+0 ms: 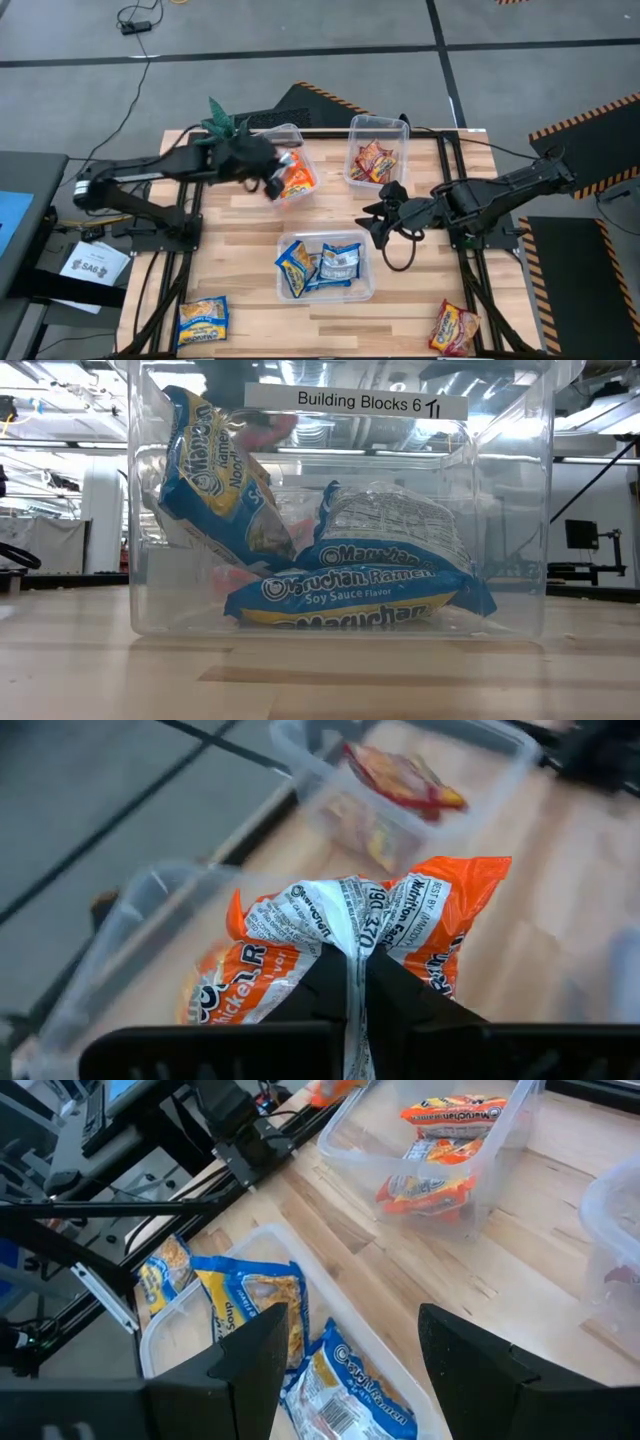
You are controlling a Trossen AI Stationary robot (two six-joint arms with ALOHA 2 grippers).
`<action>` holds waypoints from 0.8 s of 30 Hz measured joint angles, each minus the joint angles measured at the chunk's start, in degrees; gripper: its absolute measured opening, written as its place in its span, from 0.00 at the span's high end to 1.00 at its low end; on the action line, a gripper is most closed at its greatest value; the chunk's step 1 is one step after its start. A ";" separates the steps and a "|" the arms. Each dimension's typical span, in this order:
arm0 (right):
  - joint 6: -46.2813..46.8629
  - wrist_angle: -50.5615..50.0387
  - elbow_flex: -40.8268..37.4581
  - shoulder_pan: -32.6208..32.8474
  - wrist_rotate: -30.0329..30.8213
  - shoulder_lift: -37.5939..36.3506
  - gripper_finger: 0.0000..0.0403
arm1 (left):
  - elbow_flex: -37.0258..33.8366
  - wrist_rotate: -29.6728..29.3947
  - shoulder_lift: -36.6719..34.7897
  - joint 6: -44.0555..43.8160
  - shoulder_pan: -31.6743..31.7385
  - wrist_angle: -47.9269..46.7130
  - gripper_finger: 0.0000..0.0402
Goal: Sort Maruchan noodles
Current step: Put the orange bag into the top left transparent bin, then move the red bag to the middle right of the table
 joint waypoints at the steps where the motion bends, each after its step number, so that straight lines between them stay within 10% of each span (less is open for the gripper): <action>1: 0.00 0.06 0.00 0.00 0.00 0.00 0.39 | 0.02 -0.03 1.20 1.22 1.03 1.88 0.99; 17: -0.04 -0.11 0.00 0.24 -0.02 0.00 0.39 | 0.02 5.37 5.34 -0.14 6.54 1.71 0.41; 24: -0.04 0.89 0.00 0.22 0.00 -0.48 0.39 | 0.02 14.18 -3.83 -7.31 3.00 1.79 0.35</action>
